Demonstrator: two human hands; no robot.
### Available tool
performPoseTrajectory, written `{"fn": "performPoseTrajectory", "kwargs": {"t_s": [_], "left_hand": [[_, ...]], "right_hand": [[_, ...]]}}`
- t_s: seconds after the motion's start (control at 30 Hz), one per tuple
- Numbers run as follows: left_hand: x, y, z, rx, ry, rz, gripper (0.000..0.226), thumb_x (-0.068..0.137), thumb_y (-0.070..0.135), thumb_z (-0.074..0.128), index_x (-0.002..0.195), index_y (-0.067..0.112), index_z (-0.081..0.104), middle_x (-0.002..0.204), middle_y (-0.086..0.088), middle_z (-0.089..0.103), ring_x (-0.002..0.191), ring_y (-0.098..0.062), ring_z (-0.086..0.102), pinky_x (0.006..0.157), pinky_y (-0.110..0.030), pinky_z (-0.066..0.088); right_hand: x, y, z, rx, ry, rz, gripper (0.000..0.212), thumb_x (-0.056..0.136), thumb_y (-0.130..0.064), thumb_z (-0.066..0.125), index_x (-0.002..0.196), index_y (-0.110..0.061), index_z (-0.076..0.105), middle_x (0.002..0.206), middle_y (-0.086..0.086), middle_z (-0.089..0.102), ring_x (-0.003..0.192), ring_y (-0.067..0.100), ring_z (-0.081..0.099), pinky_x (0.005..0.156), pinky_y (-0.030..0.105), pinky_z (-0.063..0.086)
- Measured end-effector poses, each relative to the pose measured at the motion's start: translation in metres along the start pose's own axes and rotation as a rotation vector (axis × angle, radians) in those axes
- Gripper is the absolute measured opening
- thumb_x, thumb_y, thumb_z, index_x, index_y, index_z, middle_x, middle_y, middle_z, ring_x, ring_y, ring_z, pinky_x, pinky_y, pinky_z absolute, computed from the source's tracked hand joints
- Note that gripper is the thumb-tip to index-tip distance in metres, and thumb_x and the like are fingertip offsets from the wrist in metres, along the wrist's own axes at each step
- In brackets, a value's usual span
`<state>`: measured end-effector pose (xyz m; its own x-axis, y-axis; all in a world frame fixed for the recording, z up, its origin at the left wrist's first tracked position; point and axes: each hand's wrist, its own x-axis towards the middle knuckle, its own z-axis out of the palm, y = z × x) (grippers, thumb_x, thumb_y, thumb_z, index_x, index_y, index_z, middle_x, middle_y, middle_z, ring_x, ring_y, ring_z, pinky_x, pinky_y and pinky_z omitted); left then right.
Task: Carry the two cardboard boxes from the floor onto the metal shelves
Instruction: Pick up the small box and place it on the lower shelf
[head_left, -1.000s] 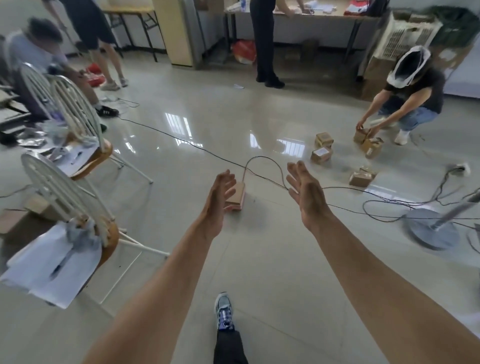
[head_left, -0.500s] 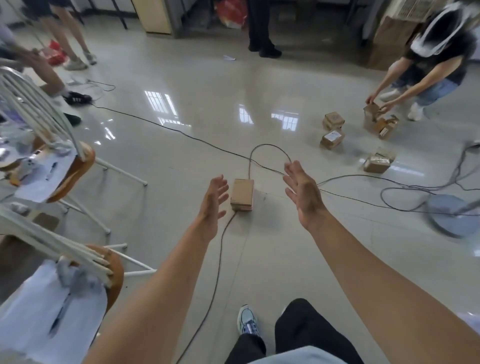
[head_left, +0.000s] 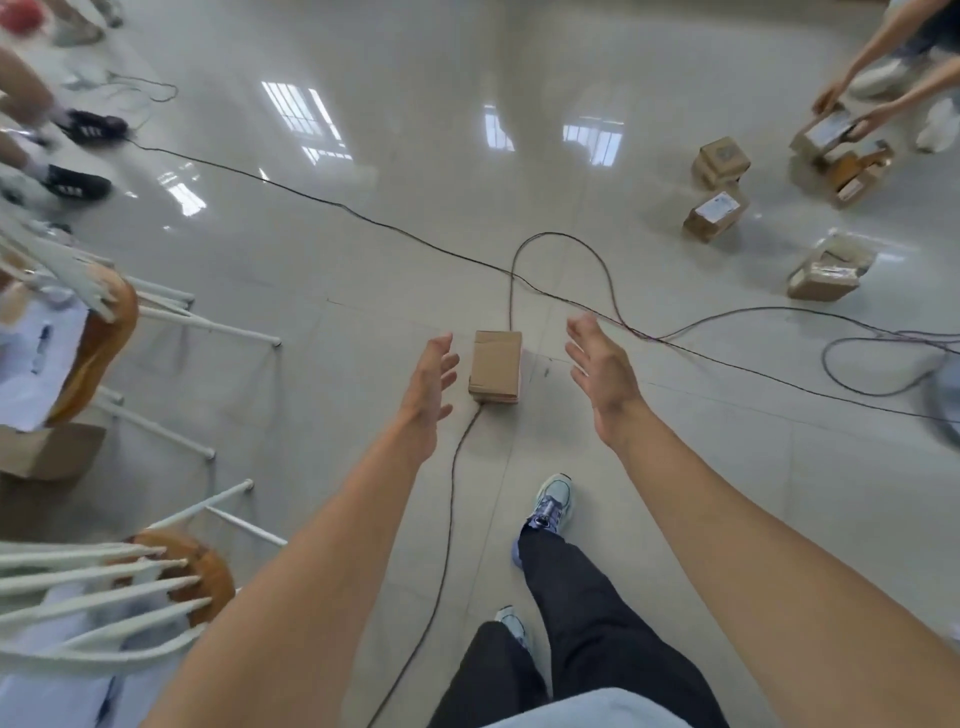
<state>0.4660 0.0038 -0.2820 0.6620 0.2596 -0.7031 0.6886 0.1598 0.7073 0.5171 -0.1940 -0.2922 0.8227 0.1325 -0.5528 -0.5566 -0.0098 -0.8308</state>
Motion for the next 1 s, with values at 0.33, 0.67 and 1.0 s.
{"fn": "performPoseTrajectory", "kwargs": {"t_s": [0.33,0.67,1.0], "left_hand": [[0.135,0.008,0.026,0.066,0.018,-0.16,0.063,0.107,0.056,0.042,0.162,0.025,0.044,0.163,0.001,0.051,0.152,-0.019,0.043,0.122,-0.052,0.031],[0.313,-0.052,0.034,0.117,0.015,-0.26,0.059,0.108,0.055,0.042,0.158,0.024,0.049,0.16,0.002,0.054,0.153,-0.016,0.042,0.123,-0.049,0.027],[0.492,-0.165,0.023,0.196,-0.006,-0.405,0.064,0.107,0.057,0.041,0.163,0.025,0.041,0.169,0.004,0.042,0.157,-0.018,0.035,0.129,-0.05,0.023]], "right_hand": [[0.144,0.025,-0.011,-0.084,0.064,0.158,0.072,0.094,-0.066,0.037,0.147,-0.019,0.049,0.148,-0.005,0.052,0.131,0.013,0.049,0.121,0.047,0.029],[0.29,0.126,0.004,-0.051,0.079,0.261,0.063,0.104,-0.053,0.034,0.153,-0.014,0.04,0.16,-0.001,0.04,0.143,0.015,0.042,0.123,0.044,0.025],[0.424,0.28,0.02,-0.083,0.164,0.438,0.071,0.099,-0.062,0.035,0.153,-0.016,0.04,0.16,-0.003,0.04,0.141,0.014,0.043,0.122,0.046,0.026]]}}
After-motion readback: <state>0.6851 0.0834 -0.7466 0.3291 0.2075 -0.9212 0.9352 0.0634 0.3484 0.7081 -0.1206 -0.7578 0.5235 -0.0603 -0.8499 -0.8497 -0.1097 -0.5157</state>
